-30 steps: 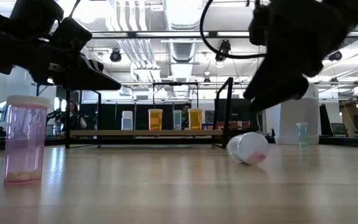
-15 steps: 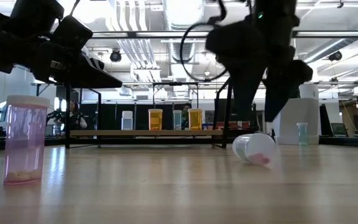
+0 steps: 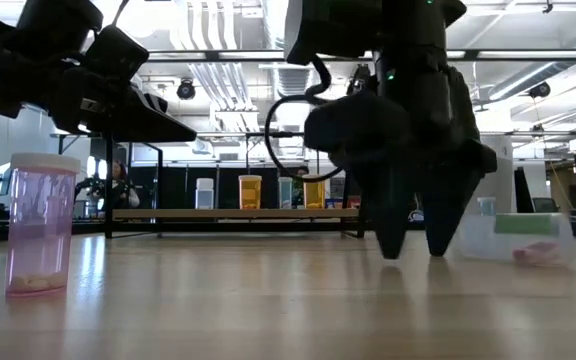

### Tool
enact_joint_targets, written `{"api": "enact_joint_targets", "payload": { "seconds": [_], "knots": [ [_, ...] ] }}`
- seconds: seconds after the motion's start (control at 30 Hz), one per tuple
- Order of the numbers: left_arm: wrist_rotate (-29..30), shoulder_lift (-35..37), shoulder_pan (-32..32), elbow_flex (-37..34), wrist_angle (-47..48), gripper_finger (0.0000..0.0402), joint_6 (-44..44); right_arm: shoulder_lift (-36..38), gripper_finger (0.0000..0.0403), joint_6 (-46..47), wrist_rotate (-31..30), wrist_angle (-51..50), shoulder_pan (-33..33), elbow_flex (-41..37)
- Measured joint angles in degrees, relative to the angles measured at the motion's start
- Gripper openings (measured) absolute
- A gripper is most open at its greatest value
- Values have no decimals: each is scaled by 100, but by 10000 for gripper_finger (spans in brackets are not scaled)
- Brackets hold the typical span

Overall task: Pick and place medicine bottles onto shelf by color
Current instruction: Put the top transparent pill bottle on the shelf

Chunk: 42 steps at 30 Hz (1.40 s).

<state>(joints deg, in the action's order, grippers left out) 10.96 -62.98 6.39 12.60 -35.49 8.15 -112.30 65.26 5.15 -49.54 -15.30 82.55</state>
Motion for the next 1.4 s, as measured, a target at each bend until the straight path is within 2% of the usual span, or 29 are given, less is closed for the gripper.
{"api": "enact_joint_targets", "payload": {
  "seconds": [0.13,0.27,0.47,0.67,0.87,1.0,1.23,1.3,1.4],
  "knots": [
    [0,0,0,0,0,6,-32,47,274,-230,164,-653,-77,180],
    [0,0,0,0,0,6,-36,315,268,-496,-187,-1551,-137,397],
    [0,0,0,0,2,6,-41,483,277,-772,-313,-1646,-498,337],
    [-2,1,2,-2,0,6,-43,405,274,-629,-320,-1473,-750,26],
    [-2,1,2,-2,1,6,-45,403,255,-680,-371,-745,-742,-291],
    [-1,2,2,-2,1,6,-32,403,225,-678,-369,-586,-746,-505],
    [0,0,2,-4,2,6,-30,403,148,-894,-414,-381,-764,-619],
    [-2,1,2,-3,0,6,-30,399,133,-1121,-769,-221,-802,-500],
    [0,0,2,-4,0,6,-30,455,127,-1621,-1621,313,-889,-387]
  ]
}}
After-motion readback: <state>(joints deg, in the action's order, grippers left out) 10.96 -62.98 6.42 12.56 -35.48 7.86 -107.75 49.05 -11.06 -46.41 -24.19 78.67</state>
